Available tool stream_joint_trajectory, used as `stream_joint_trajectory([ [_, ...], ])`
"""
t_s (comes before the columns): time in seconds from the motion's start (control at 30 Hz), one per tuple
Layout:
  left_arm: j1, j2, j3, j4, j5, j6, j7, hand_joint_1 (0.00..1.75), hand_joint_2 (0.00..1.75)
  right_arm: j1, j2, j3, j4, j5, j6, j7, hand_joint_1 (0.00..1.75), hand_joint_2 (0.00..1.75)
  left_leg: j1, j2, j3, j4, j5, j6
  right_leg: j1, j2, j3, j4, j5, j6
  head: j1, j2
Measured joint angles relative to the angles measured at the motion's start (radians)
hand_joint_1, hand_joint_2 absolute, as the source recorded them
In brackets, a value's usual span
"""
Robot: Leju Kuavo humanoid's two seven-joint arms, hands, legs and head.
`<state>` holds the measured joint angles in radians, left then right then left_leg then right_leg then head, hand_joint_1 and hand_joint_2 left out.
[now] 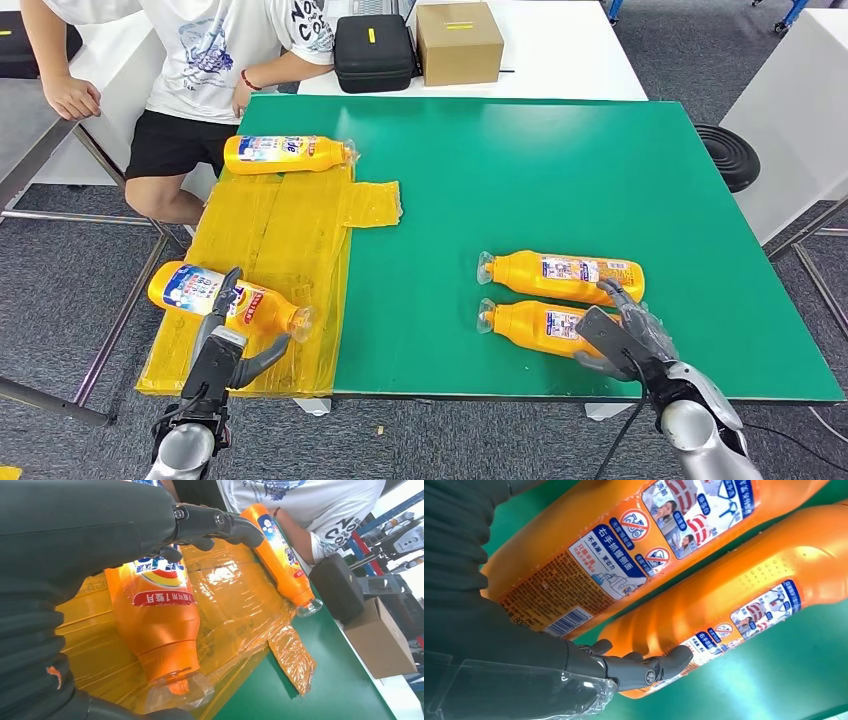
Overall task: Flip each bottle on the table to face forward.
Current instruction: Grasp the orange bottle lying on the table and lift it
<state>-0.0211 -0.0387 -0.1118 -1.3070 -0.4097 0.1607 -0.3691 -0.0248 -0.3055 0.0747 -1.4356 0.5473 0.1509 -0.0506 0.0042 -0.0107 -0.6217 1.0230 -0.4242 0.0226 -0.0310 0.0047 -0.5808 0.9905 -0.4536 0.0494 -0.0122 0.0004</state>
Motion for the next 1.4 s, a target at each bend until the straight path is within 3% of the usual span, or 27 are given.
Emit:
stream_joint_trajectory([
  [0.87,0.0,0.009,0.0,0.005,0.0,-0.012,0.012,0.0,1.75,0.057,-0.057,0.032,-0.071,0.01,0.053,0.022,0.0,1.75,0.0,0.0,0.0,0.0,0.0,0.0,0.0,0.0,0.0,0.0,0.0,0.0,0.0,0.0],
  [1.4,0.0,0.016,0.0,0.017,0.036,-0.047,0.018,0.0,1.75,0.084,-0.064,0.036,-0.097,-0.012,0.076,0.051,0.0,1.75,0.0,0.0,0.001,0.0,0.0,0.0,0.0,0.0,0.0,0.0,0.0,0.0,0.0,0.0],
])
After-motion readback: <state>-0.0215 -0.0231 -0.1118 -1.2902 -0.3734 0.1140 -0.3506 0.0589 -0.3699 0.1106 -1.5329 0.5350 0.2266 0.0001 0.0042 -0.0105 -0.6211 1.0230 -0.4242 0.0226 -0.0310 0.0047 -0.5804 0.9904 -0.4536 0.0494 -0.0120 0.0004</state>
